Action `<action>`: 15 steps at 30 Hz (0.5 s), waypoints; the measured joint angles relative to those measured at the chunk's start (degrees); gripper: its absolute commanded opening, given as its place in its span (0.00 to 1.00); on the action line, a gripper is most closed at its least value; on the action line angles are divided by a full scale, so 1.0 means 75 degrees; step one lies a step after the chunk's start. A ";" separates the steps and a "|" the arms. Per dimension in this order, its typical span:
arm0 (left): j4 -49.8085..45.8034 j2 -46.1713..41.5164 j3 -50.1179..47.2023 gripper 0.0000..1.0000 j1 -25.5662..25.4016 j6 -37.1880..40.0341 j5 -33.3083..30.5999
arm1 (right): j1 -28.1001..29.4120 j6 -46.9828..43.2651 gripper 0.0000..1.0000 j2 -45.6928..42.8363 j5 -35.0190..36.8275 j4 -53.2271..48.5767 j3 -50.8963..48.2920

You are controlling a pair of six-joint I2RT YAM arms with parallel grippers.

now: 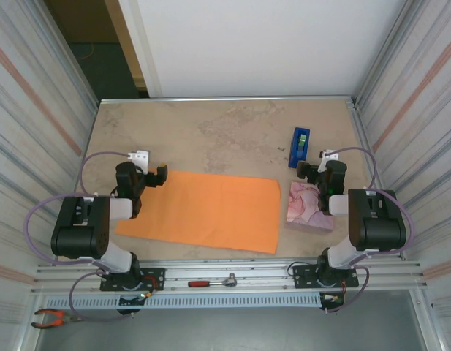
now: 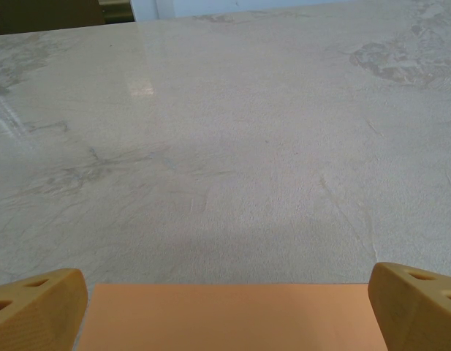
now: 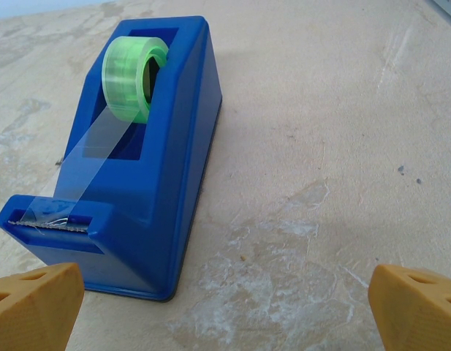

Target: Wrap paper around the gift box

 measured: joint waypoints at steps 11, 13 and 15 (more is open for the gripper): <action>-0.0131 -0.0029 0.0029 0.99 -0.0017 -0.0087 -0.0198 | -0.0015 0.0029 0.98 -0.0061 0.0105 -0.0099 0.0012; -0.0752 -0.0259 0.0195 0.99 -0.0090 -0.0111 -0.0525 | -0.0035 0.0117 0.98 -0.0463 0.0358 -0.1003 0.0227; -0.1463 -0.0656 0.0501 0.99 -0.0300 -0.0111 -0.0938 | -0.0076 0.0297 0.98 -0.0994 0.0562 -0.2092 0.0755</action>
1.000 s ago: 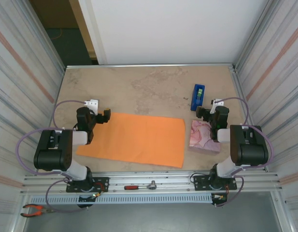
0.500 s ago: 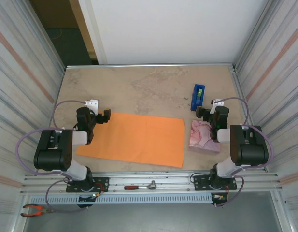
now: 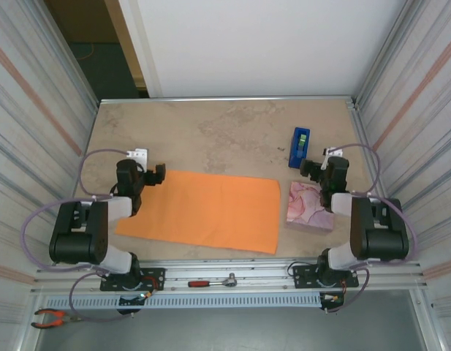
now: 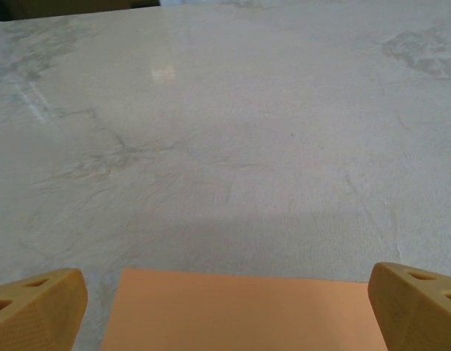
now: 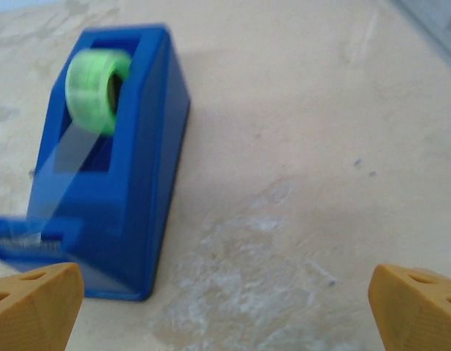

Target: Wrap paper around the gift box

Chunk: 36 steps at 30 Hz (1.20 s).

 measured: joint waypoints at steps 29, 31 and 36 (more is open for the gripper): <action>-0.5400 0.2509 0.5794 0.80 -0.6531 -0.4648 0.2722 | -0.2055 0.3264 0.99 -0.4584 -0.2305 -0.8778 0.0580; -0.5324 0.2818 0.5960 0.80 -0.6703 -0.4995 0.2908 | -0.2055 0.3267 0.99 -0.4520 -0.2346 -0.8798 0.0516; -0.5053 0.3567 0.6406 0.78 -0.7131 -0.5709 0.3179 | -0.2055 0.3340 0.98 -0.4444 -0.2465 -0.8717 0.0175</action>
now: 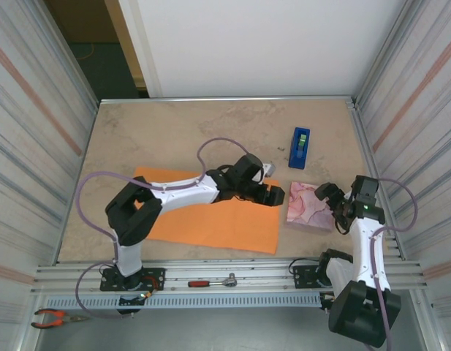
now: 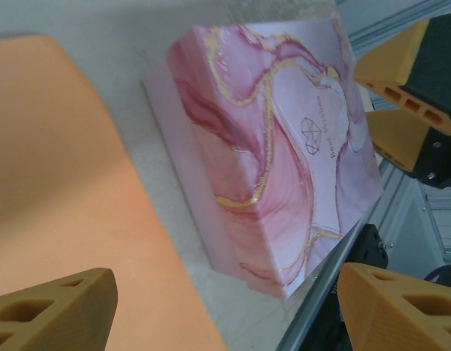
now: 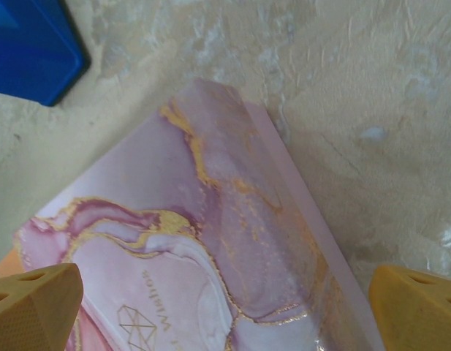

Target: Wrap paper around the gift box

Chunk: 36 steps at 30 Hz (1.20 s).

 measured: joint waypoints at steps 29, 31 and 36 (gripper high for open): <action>-0.0868 0.2480 0.2757 0.49 0.0038 -0.0102 0.0729 | 0.0440 0.0335 0.66 0.0178 -0.0388 0.1207 -0.0606; -0.0953 0.2323 0.2661 0.49 0.0137 -0.0064 0.0833 | 0.0901 0.0493 0.66 -0.0073 -0.0096 0.1011 -0.0466; -0.1166 0.1177 0.1961 0.49 0.0399 -0.0032 0.0845 | 0.2317 0.1093 0.66 -0.0574 0.0609 0.0659 0.0163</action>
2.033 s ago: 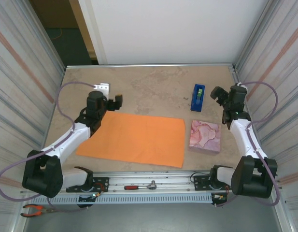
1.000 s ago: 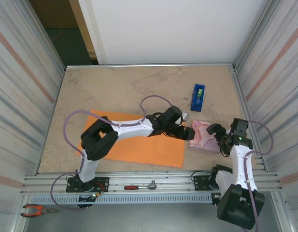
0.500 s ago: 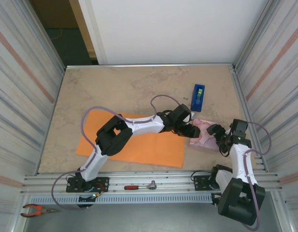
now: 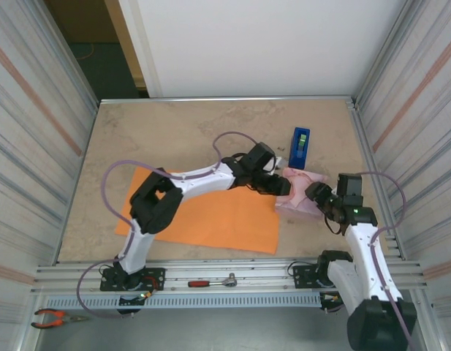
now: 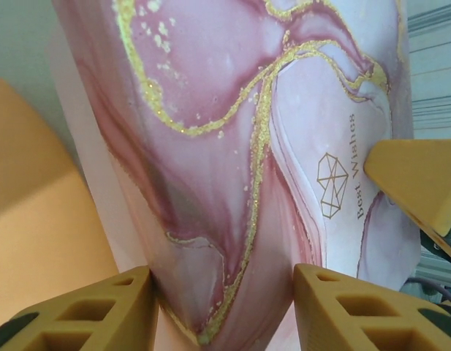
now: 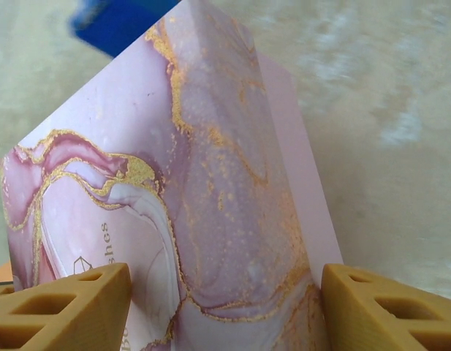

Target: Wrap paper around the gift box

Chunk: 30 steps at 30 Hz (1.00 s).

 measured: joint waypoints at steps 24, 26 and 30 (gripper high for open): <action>0.0119 -0.5531 -0.6408 0.52 0.3695 0.0181 -0.0221 | 0.7495 0.2253 0.69 0.5939 0.3587 0.3139 0.2900; 0.0178 -0.5595 -0.6787 0.52 0.3969 0.0181 -0.0221 | 0.7592 0.2372 0.75 0.6452 0.3465 0.3363 0.3040; 0.0455 -0.5721 -0.7262 0.55 0.4377 0.0254 0.0032 | 0.7682 0.2547 0.96 0.6863 0.3063 0.3608 0.3051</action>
